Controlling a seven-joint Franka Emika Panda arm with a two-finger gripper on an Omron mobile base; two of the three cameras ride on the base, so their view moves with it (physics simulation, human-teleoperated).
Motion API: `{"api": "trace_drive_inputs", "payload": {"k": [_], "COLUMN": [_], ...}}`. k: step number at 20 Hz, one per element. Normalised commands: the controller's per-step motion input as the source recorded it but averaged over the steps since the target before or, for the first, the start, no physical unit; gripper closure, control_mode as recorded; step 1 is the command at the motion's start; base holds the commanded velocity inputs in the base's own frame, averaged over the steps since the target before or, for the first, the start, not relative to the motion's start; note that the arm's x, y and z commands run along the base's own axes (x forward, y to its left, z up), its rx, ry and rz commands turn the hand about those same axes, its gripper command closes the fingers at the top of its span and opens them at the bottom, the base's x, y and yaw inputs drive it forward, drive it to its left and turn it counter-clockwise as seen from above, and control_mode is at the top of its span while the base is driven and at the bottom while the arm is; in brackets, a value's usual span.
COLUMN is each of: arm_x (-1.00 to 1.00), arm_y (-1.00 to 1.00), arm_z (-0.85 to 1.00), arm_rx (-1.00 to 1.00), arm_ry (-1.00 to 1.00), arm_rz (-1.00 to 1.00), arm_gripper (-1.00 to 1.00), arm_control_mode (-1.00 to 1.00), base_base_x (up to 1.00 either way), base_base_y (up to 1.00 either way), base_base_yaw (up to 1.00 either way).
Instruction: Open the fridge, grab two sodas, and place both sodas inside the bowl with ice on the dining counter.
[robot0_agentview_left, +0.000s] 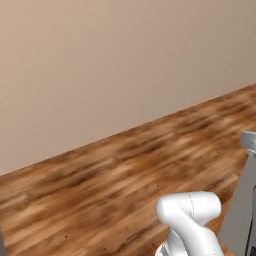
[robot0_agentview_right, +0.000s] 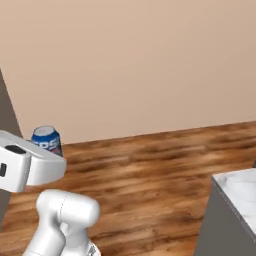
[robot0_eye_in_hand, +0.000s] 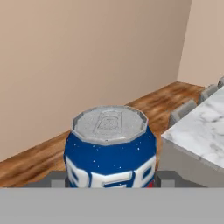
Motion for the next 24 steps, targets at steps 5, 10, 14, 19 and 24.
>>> {"api": "trace_drive_inputs", "payload": {"k": [5, 10, 14, 19, 24], "arm_x": [0.0, 0.0, 0.0, 0.0, 0.0], "arm_y": [0.0, 0.0, 0.0, 0.0, 0.0], "arm_z": [0.0, 0.0, 0.0, 0.0, 0.0], "arm_rx": [0.0, 0.0, 0.0, 0.0, 0.0], "arm_ry": [0.0, 0.0, 0.0, 0.0, 0.0], "arm_rz": [0.0, 0.0, 0.0, 0.0, 0.0], "arm_gripper": [1.0, 1.0, 1.0, 1.0, 1.0], "arm_control_mode": [1.0, 1.0, 1.0, 1.0, 1.0], "base_base_x": [0.55, 0.46, 0.48, 0.61, 0.77], "base_base_y": [0.41, 0.5, 0.55, 0.64, 0.77], "base_base_yaw": [-0.49, -0.52, -0.52, -0.48, -0.41]}}
